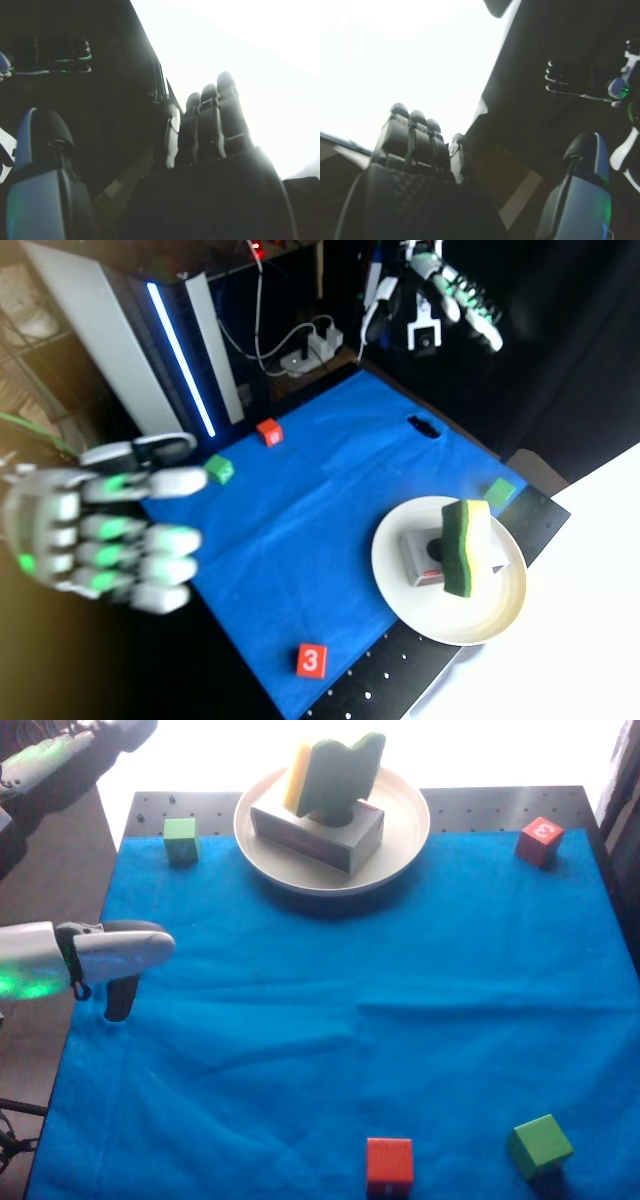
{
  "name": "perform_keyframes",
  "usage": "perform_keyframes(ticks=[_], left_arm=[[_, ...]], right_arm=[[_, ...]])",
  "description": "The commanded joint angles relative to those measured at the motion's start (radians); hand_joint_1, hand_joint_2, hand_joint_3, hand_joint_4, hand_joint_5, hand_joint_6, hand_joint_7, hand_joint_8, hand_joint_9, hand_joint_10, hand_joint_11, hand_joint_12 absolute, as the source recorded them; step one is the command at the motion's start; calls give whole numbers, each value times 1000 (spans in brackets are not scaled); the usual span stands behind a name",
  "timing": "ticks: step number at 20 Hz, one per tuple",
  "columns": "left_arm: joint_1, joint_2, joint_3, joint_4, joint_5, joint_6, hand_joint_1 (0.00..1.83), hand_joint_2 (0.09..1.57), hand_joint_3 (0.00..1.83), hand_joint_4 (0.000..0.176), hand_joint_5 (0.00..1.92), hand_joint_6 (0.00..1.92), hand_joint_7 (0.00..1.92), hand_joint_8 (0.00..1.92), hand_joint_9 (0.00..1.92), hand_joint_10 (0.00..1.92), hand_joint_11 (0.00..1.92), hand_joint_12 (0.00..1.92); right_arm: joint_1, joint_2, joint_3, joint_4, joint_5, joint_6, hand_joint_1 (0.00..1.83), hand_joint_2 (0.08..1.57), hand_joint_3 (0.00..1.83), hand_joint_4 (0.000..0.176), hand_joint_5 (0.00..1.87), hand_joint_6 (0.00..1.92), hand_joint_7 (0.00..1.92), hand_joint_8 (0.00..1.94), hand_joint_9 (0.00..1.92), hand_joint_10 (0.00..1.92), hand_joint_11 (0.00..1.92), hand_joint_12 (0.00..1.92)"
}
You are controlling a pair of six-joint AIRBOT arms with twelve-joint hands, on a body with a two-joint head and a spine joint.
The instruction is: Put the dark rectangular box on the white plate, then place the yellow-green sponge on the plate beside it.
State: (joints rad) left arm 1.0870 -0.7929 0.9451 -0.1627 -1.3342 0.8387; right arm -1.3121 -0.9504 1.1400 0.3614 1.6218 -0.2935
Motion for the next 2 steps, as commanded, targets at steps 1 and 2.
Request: perform_keyframes(ticks=[1,2], left_arm=[[-5,8,-4,-17,-152,-6,626,951,12,99,32,3,26,2,7,0,30,47],[-3,10,-4,-23,-163,-6,626,951,12,99,32,3,26,2,7,0,30,47]], right_arm=[[8,7,-1,0,140,6,722,693,0,176,0,0,0,0,0,0,0,0],[8,7,-1,3,140,4,722,693,0,176,0,0,0,0,0,0,0,0]])
